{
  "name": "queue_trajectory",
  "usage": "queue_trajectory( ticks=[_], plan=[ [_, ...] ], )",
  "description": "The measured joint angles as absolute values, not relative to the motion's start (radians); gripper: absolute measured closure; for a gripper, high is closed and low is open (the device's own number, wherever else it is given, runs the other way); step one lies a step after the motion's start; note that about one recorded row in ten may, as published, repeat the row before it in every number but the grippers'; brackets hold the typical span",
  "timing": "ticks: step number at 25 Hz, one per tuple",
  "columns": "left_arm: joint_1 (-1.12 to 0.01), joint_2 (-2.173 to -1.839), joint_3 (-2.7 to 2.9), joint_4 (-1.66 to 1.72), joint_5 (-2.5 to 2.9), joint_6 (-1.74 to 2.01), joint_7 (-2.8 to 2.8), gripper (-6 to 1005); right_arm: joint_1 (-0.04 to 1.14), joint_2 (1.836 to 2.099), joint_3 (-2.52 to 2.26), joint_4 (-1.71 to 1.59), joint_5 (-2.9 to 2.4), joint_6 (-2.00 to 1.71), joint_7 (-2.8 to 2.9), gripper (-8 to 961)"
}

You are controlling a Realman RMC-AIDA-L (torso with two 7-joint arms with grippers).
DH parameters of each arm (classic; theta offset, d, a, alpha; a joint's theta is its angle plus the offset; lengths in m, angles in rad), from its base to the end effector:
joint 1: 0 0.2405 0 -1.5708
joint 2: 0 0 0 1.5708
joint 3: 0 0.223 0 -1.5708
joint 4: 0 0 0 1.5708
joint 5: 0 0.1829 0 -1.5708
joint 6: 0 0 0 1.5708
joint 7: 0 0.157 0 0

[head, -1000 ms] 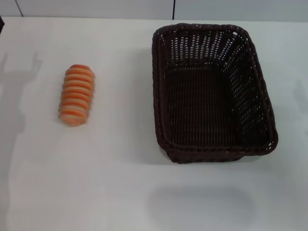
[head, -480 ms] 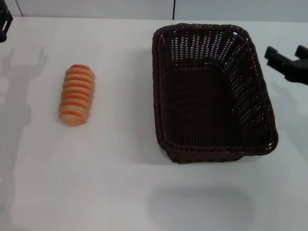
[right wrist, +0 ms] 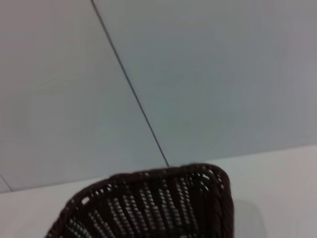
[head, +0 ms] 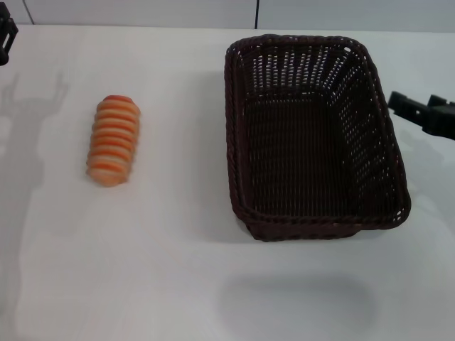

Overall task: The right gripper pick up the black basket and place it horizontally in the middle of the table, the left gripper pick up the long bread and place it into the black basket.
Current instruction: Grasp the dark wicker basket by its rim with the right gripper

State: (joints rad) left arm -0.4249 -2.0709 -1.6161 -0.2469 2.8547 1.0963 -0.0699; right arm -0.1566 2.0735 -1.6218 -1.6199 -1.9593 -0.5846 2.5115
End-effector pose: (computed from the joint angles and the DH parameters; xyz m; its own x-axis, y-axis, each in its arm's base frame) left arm -0.2922 0.3409 0.0731 0.7539 -0.1449 0.6408 0.6536 0.0674 -0.7538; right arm 0.2107 0.2811 0.0404 0.4641 -0.5045 -0.7280 -0.8857 -0.2557 -0.3875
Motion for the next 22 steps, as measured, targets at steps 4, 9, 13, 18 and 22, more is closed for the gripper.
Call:
queue_trajectory(
  ticks=[4,9,13,18,22],
  plan=[
    [-0.425,-2.071,-1.617,-0.247,2.855,1.096,-0.072,159,-0.105,2.075,-1.583,-1.567,-1.972,-0.646,2.521,172],
    [-0.426,-2.071,-1.617,-0.247,2.855,1.096,-0.073,160,-0.041,2.074,-1.574,-1.49,-1.973,-0.661,2.524,171],
    [-0.427,-2.07,-1.617,-0.247,2.855,1.096,-0.074,160,-0.01,2.074,-1.572,-1.452,-1.973,-0.661,2.524,172],
    [-0.431,-2.07,-1.617,-0.247,2.855,1.096,-0.074,161,0.039,2.073,-1.551,-1.379,-1.979,-0.663,2.517,222],
    [-0.44,-2.069,-1.617,-0.247,2.855,1.094,-0.072,161,0.062,2.075,-1.548,-1.342,-1.981,-0.658,2.443,262]
  ],
)
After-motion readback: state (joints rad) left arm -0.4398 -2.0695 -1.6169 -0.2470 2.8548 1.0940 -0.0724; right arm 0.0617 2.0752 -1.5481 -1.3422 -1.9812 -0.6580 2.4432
